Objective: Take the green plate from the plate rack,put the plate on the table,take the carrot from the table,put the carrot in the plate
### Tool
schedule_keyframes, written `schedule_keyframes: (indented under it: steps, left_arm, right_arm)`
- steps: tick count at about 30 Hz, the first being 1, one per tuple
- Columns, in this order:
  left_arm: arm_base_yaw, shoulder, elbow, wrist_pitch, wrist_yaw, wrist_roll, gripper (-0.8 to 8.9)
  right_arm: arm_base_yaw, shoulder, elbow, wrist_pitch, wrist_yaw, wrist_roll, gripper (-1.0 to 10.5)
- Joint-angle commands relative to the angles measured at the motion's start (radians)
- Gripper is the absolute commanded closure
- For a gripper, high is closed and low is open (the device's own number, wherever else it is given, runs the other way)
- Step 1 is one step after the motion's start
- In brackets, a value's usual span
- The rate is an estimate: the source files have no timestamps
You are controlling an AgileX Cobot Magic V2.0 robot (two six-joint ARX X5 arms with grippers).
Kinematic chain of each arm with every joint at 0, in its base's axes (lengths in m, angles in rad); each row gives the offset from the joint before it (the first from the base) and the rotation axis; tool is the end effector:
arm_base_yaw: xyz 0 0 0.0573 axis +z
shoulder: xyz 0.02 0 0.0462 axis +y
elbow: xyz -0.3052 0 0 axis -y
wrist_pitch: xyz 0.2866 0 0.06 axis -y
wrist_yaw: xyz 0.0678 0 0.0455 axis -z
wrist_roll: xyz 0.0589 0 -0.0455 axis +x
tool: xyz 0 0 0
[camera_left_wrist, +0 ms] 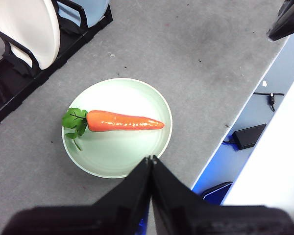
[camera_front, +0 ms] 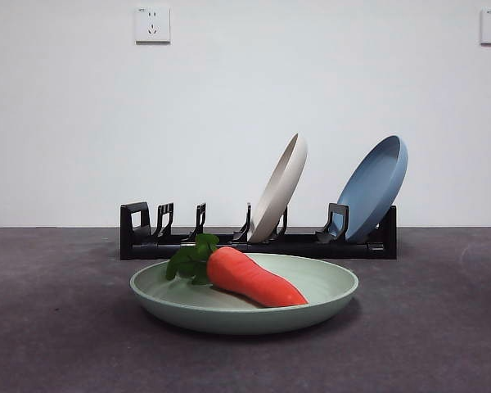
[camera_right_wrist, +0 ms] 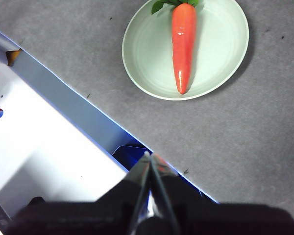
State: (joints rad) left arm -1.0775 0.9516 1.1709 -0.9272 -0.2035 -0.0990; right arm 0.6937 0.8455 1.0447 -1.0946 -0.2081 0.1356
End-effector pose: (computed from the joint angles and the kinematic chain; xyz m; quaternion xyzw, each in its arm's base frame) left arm 0.1075 -0.1748 0.3914 0.1648 0.2972 -0.3828 0.8591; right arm 0.1191 0.1149 0.3495 -0.0489 0.4458 0.3635 0.8165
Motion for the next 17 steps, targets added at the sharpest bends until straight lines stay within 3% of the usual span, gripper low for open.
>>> schedule_keyframes:
  steps: [1,14,17]
  left_arm:
    - [-0.001,-0.001,-0.002,0.002,-0.003,-0.006,8.17]
    - [-0.001,-0.001,-0.002,0.000,-0.003,-0.005,8.17]
    - [0.030,-0.020,-0.003,0.041,-0.065,0.075,8.17]
  right_arm:
    - [0.001,-0.003,-0.008,0.004,0.002,0.005,9.5]
    - [0.001,-0.003,-0.008,0.004,0.002,0.005,9.5]
    - [0.001,-0.003,-0.008,0.004,0.002,0.005,9.5]
